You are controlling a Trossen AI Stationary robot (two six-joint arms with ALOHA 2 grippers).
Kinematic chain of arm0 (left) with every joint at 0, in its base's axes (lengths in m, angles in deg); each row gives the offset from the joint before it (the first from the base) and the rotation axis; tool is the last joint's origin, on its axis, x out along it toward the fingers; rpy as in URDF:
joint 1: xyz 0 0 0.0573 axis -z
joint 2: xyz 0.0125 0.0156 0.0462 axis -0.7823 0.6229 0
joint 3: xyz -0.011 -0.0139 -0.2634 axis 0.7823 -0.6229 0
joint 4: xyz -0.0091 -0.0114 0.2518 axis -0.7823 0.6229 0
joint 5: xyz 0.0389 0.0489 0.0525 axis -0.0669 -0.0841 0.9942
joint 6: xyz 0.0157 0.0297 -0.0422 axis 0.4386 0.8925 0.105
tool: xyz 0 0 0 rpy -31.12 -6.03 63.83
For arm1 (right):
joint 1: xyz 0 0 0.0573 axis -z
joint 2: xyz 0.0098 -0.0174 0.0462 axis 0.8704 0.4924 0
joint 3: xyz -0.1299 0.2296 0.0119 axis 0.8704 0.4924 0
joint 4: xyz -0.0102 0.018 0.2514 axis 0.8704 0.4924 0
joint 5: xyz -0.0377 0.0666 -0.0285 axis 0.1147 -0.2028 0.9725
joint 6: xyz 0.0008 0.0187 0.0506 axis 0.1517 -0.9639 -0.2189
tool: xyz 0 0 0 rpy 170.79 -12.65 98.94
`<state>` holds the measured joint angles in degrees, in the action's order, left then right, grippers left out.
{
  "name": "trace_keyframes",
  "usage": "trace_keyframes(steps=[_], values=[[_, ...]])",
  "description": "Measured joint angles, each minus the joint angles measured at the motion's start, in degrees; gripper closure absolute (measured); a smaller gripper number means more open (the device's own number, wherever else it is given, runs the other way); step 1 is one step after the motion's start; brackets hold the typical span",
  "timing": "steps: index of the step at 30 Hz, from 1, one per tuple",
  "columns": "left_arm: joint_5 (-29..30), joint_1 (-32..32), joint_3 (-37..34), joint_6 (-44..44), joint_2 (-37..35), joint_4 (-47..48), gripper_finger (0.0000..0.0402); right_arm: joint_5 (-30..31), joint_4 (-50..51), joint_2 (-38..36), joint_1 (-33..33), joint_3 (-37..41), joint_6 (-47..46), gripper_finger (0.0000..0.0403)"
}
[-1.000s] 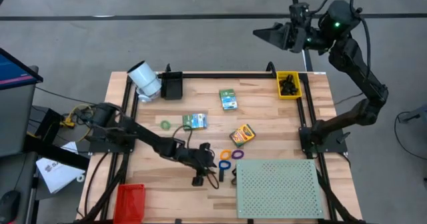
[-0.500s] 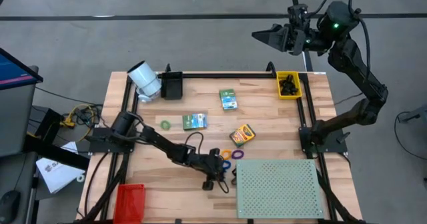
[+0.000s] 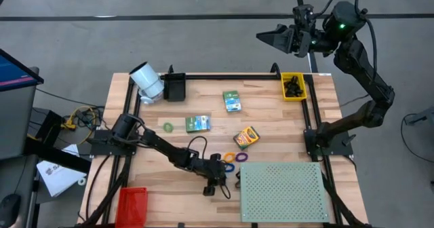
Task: Pick & Place Office Desk Supplies
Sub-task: Put the black rubber band into the yellow bin
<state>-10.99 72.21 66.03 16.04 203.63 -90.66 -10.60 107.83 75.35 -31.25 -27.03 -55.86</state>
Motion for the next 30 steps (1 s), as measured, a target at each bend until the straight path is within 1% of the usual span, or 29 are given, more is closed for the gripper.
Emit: trace_keyframes(steps=[8, 13, 16, 21, 26, 28, 30], values=[[-0.39, 0.23, 0.10, -0.17, -0.10, 2.27, 0.0285, -0.61, 0.00, 0.00, 0.00, 0.00, 0.15, 0.0246], [-0.84, 0.34, 0.01, 0.02, -2.23, 8.78, 0.0286, -0.86, -0.10, 0.00, -0.56, 0.00, 0.45, 0.0246], [-0.72, 0.36, -1.73, 0.88, -4.01, 9.46, 0.0286, -0.90, -0.44, 0.00, -1.13, 0.02, 0.68, 0.0246], [0.28, 0.36, -5.58, -1.23, -6.20, 9.00, 0.0289, -0.92, -0.44, 0.00, -2.27, 0.02, 1.64, 0.0246], [0.25, 0.34, -7.94, -1.79, -6.58, 5.78, 0.0310, -0.94, -0.46, 0.00, -2.79, 0.01, 1.92, 0.0246], [0.35, 0.33, -8.08, -2.00, -6.52, 4.99, 0.0325, -0.94, -0.48, 0.00, -2.80, 0.02, 1.90, 0.0246], [0.98, -0.02, -8.14, -3.48, -6.50, 3.89, 0.0351, -0.92, -0.50, 0.00, -2.80, 0.02, 1.90, 0.0246]])
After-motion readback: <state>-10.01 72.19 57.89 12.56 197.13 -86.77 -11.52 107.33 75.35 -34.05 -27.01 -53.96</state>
